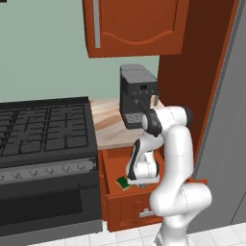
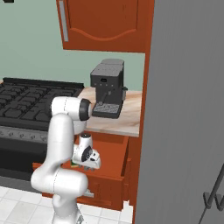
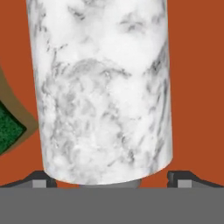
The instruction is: Restock the sink supplies by placing the sponge and soap dispenser on the counter and next to the sink. Make sure the soap dispenser is upright.
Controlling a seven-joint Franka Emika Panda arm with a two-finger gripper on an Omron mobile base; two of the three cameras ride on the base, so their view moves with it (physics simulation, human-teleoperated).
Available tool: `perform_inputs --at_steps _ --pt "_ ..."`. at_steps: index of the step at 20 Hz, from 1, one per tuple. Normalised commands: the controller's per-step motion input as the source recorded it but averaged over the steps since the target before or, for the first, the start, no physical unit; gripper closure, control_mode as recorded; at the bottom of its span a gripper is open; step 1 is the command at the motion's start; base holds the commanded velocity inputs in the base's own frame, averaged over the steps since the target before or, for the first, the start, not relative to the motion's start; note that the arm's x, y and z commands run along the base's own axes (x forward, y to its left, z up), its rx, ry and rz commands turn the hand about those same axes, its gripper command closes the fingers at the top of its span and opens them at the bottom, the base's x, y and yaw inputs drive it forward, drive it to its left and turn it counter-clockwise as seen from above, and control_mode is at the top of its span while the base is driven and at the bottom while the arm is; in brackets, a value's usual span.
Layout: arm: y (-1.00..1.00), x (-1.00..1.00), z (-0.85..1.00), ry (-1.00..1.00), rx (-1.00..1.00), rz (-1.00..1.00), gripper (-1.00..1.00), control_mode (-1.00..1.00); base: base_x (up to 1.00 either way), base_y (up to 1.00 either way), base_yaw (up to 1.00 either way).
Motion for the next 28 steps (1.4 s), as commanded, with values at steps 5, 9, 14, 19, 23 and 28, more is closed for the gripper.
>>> perform_inputs --at_steps 5,9,14,19,23,28 --pt "0.00 0.00 -0.15 -0.01 0.00 0.00 -1.00 -1.00 0.00 0.00 0.00" --pt "0.00 0.00 -0.10 0.00 0.00 0.00 1.00 -1.00 0.00 0.00 0.00" --pt "0.00 0.00 0.01 -0.05 0.00 0.00 1.00 -1.00 0.00 0.00 0.00" --pt "0.00 0.00 0.31 -0.10 0.00 -0.01 1.00 -1.00 0.00 0.00 0.00" --pt "-0.03 -0.03 0.72 -0.10 0.00 -0.04 1.00 -1.00 0.00 0.00 0.00" --pt "0.00 -0.06 0.77 -0.02 0.00 -0.09 1.00 -1.00 0.00 0.00 0.00"
